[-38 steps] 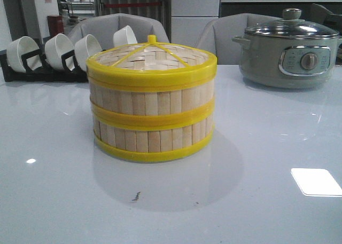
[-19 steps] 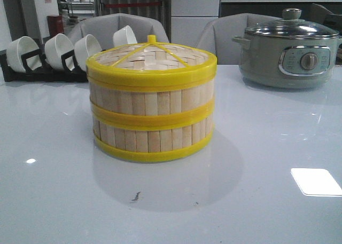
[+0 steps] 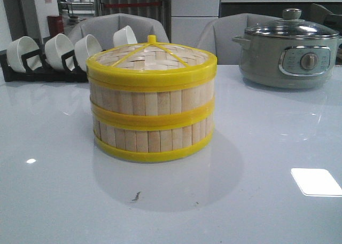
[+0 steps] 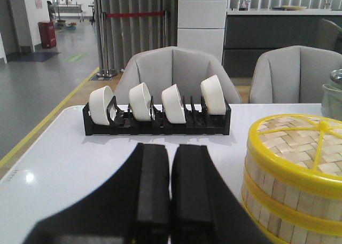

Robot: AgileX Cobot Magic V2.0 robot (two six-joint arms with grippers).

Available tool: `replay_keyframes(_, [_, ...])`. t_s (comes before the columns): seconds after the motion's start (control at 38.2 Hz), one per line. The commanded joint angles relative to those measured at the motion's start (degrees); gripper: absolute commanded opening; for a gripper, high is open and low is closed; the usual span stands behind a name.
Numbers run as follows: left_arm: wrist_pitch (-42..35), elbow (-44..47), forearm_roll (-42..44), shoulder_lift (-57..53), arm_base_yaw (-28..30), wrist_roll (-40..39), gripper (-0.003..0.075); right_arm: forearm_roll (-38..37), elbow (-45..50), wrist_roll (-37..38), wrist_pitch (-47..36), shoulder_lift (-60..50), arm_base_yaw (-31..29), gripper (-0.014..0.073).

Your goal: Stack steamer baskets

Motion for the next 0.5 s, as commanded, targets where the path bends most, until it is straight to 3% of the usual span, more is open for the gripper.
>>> replay_keyframes(0.0, [-9.6,4.2,-0.8,-3.2,-0.1,-0.6,0.0095,-0.6,-1.7,-0.6,-4.9,0.1,-0.3,0.0052])
replay_keyframes(0.29, [-18.5,18.5,-1.6,-10.7,3.1,-0.6,0.0095,-0.6,-1.7,-0.6,-4.9,0.1,-0.3,0.0052])
replay_keyframes(0.47, [-15.3,18.6,-0.7,-12.8,4.6,-0.3,0.0095,-0.6,-1.7,-0.6,-4.8,0.1,-0.3,0.0052])
